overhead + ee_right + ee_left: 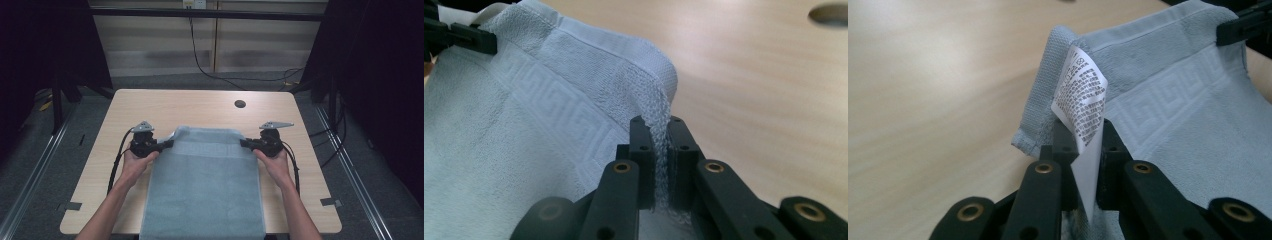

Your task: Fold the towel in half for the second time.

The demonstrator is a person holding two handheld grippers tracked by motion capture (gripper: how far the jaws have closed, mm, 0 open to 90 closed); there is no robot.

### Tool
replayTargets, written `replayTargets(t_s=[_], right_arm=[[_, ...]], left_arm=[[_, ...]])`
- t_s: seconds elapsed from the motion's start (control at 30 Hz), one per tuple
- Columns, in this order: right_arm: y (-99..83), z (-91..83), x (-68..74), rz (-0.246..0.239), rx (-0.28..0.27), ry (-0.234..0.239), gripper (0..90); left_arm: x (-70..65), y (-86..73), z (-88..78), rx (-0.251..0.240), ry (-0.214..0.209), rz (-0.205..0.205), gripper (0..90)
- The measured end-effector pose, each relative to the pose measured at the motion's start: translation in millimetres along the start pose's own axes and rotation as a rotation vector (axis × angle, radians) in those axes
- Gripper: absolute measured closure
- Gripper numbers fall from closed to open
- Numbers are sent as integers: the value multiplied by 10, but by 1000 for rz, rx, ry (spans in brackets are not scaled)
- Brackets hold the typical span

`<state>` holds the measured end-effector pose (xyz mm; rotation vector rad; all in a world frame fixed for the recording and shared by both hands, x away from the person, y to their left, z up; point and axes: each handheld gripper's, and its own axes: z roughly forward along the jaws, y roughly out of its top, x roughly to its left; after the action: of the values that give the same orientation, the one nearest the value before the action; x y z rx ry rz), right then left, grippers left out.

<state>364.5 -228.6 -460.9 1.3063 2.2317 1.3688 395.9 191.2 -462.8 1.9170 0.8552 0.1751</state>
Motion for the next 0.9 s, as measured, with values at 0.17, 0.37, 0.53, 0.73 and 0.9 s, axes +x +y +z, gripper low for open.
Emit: replayTargets(t_s=[0.17,0.37,0.53,0.73,0.9], right_arm=[[371,-134,58,-62,-59,-10,844],[771,-273,40,-72,-120,-38,850],[1052,-327,47,-88,-155,-55,852],[1278,-458,125,-102,-216,-38,853],[1085,-529,244,-125,-182,4,853]], left_arm=[[-37,329,-157,-69,9,37,827],[-38,708,-316,-144,32,51,827],[-71,967,-389,-161,68,76,828],[-88,1112,-550,-215,47,79,828],[-245,876,-601,-197,16,128,828]])
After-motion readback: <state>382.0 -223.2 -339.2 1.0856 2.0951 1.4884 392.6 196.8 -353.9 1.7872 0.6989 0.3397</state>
